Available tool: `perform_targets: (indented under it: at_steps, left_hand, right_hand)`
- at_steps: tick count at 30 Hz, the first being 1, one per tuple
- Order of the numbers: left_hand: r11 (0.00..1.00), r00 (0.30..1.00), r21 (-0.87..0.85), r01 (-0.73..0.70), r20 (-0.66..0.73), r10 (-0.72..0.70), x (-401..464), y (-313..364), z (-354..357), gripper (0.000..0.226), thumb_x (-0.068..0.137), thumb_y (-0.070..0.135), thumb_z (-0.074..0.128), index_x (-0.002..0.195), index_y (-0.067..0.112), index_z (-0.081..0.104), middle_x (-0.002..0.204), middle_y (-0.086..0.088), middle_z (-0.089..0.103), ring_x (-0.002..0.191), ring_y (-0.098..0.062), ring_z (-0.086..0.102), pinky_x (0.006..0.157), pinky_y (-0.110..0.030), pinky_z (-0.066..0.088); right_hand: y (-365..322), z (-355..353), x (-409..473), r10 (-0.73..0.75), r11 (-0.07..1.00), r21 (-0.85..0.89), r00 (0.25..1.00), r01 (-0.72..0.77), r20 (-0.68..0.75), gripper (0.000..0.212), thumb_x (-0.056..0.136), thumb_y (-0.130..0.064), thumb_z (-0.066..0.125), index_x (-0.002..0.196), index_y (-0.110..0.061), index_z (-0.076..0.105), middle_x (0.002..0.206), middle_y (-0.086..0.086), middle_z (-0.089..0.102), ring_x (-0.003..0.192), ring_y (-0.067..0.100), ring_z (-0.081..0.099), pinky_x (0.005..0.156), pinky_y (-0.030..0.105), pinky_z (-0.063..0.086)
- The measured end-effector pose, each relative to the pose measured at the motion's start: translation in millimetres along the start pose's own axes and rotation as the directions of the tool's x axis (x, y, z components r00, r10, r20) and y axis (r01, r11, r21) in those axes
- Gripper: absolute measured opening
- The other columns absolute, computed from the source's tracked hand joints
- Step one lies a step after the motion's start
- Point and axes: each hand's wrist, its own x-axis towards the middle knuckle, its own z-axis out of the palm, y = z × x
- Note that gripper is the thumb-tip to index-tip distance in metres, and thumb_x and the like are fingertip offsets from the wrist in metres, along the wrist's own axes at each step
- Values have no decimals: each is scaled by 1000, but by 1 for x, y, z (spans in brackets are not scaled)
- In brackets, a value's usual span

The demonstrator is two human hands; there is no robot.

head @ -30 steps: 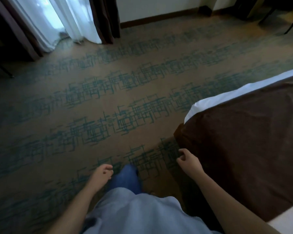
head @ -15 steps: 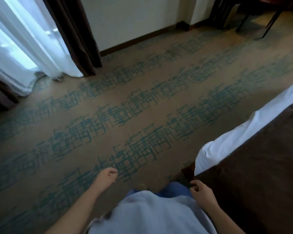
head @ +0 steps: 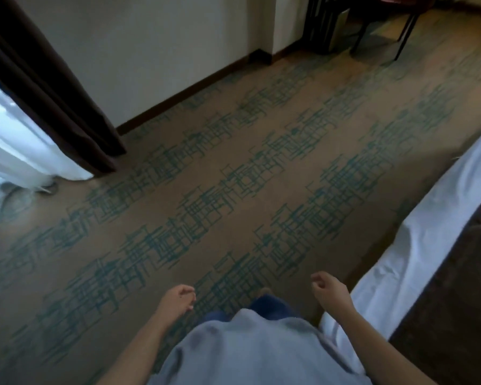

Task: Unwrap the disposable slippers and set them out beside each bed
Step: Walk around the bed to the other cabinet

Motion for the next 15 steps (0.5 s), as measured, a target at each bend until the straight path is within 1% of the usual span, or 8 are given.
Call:
perform_targets:
  at_steps: [2,3,5,7,11,15]
  left_hand:
    - [1000,1000,4,-2,11,2,20,37,8,27,89,-3,44,112,-10,54,70,-4,56,59,-15,51,38,-12,40]
    - [1000,1000,12,-2,13,2,31,55,12,27,88,-2,45,112,-9,54,71,-5,57,58,-16,51,44,-17,41]
    - [1000,1000,26,-3,30,2,51,91,23,26,88,-1,48,112,-6,55,77,-11,59,59,-18,53,51,-23,40]
    - [999,998,33,-15,61,13,71,127,35,25,88,0,49,112,-5,55,81,-13,60,62,-19,54,55,-24,41]
    - [998,989,58,-28,147,20,125,203,65,22,87,2,51,107,0,57,76,-6,59,61,-19,53,52,-22,39]
    - [991,978,103,-80,201,58,185,298,93,17,85,-1,50,101,3,56,74,-7,58,61,-19,52,53,-22,39]
  right_hand:
    - [-21,-35,36,-26,1000,14,1000,27,-7,29,90,-16,50,117,-12,57,99,3,62,80,18,59,71,29,49]
    - [-29,-51,51,-28,999,28,999,29,-20,28,90,-17,50,117,-13,57,97,1,60,75,16,59,66,27,48]
    - [-41,-79,78,-19,999,50,999,21,-41,27,91,-18,51,118,-14,56,96,-1,59,71,14,59,60,24,46]
    - [-45,-101,103,-3,998,68,998,7,-64,27,92,-18,51,118,-14,55,94,-1,58,70,12,58,57,20,44]
    - [-44,-134,153,80,987,147,993,-67,-83,28,92,-19,51,119,-14,54,85,-4,58,70,12,58,55,18,41]
    - [-42,-164,201,193,968,178,978,-178,-73,30,92,-21,52,121,-13,53,96,0,60,76,11,58,58,17,42]
